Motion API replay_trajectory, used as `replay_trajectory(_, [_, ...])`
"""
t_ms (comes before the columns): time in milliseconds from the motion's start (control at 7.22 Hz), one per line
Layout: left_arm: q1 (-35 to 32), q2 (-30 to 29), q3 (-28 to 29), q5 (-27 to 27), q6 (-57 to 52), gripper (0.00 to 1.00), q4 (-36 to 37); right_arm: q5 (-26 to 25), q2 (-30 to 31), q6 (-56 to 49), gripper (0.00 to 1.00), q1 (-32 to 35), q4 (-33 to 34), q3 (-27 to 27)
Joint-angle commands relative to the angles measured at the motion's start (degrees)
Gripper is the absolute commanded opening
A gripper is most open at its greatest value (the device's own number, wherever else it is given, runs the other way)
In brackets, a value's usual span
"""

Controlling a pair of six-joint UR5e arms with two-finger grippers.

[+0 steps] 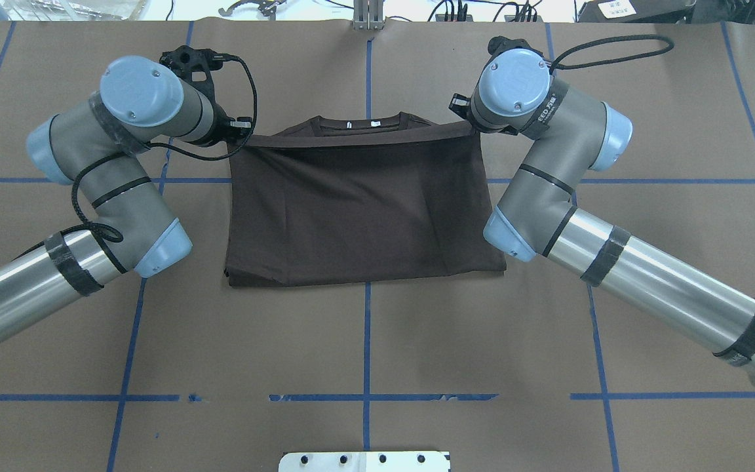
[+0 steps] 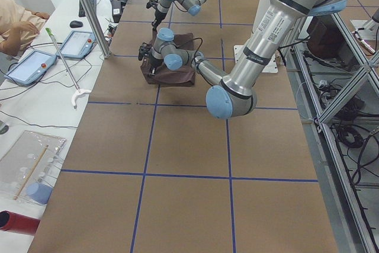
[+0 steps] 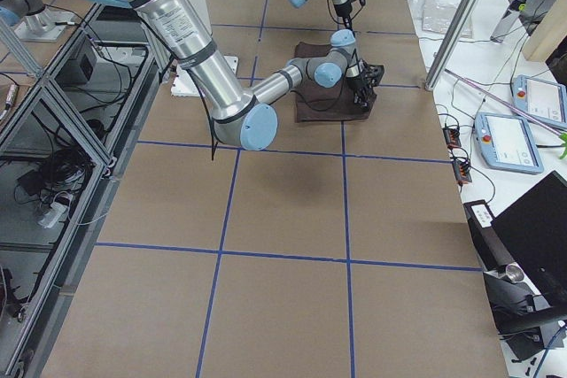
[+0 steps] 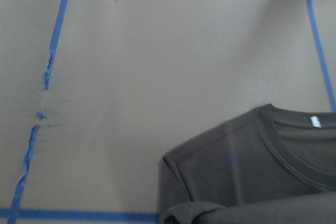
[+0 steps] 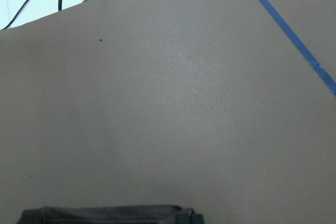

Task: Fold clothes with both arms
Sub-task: 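Lift the hem with both grippers and fold it toward the collar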

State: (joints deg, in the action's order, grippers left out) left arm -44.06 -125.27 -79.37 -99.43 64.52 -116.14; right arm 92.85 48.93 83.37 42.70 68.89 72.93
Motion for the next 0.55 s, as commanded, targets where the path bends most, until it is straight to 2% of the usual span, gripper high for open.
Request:
replay_trajectory(0, [0.4,-2.0,7.5,0.3,0.0,0.0,-5.3,0.0,-0.1,0.0,0.0,-0.2,-2.5,-3.1])
replay_trajectory(138, [0.5,-1.8,7.6,0.3,-0.1,0.02,-5.6,-0.1,0.2,0.0,0.0,-0.3,-2.6,-3.1])
replay_trajectory(277, [0.5,-1.8,7.3,0.3,-2.1,0.78,-5.6,-1.2,0.5,-0.1,0.61,-1.1,-2.6,-3.1])
replay_trajectory(415, [0.3,-1.1,6.5,0.3,-7.2,1.0,-6.7,-3.4,0.5,-3.0,1.0,-1.8,-2.6,-2.8])
